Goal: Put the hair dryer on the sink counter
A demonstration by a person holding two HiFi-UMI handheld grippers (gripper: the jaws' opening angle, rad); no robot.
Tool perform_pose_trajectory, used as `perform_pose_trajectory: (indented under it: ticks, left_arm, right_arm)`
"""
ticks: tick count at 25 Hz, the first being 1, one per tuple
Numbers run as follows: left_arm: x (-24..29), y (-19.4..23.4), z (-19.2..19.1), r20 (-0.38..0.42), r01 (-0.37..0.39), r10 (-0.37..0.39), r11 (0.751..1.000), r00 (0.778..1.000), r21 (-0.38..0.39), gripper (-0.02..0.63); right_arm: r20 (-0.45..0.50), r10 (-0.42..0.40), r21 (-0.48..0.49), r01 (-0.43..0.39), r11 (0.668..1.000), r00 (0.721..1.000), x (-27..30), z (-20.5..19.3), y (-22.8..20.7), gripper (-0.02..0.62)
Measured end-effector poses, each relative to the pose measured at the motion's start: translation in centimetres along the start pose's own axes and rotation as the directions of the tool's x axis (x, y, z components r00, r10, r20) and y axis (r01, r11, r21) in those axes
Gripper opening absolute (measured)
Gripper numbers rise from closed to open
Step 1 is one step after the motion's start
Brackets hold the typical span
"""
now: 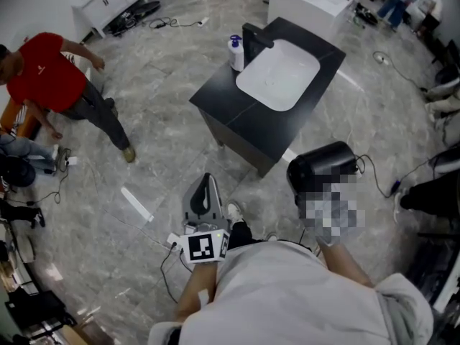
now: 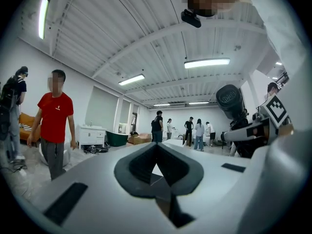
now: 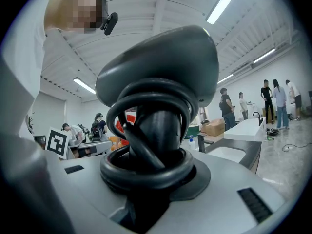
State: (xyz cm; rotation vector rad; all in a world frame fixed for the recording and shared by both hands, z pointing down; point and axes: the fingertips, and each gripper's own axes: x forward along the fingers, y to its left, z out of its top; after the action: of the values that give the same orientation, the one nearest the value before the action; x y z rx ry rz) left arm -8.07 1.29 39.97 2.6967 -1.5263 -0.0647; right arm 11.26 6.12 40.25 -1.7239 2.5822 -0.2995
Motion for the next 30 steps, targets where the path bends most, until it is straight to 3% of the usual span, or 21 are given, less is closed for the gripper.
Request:
perform_pose_trajectory:
  ticks: [10, 17, 22, 30]
  left_arm:
    - [3.4, 4.1, -1.1, -0.028, 0.017, -0.019, 0.999, 0.999, -0.049, 0.003]
    - [6.2, 6.4, -1.0, -0.012, 0.068, -0.069, 0.996, 0.998, -0.055, 0.002]
    - [7.1, 8.2, -1.2, -0.006, 0.079, -0.079, 0.995, 0.997, -0.069, 0.002]
    - [8.3, 9.7, -2.2, 0.0, 0.11, -0.111, 0.988, 0.994, -0.108, 0.002]
  right_arm:
    - [-0.016, -0.01, 0.016, 0.011, 1.0, 1.0, 5.2, 0.1, -0.2, 0.156]
    - [-0.009, -0.034, 0.027, 0.035, 0.999, 0.999, 8.5, 1.3, 0.2, 0.156]
    - [0.005, -0.051, 0.104, 0.05, 0.993, 0.999, 10.2, 1.8, 0.2, 0.156]
    - [-0.015, -0.084, 0.099, 0.085, 0.991, 0.996, 11.7, 2.0, 0.0, 0.156]
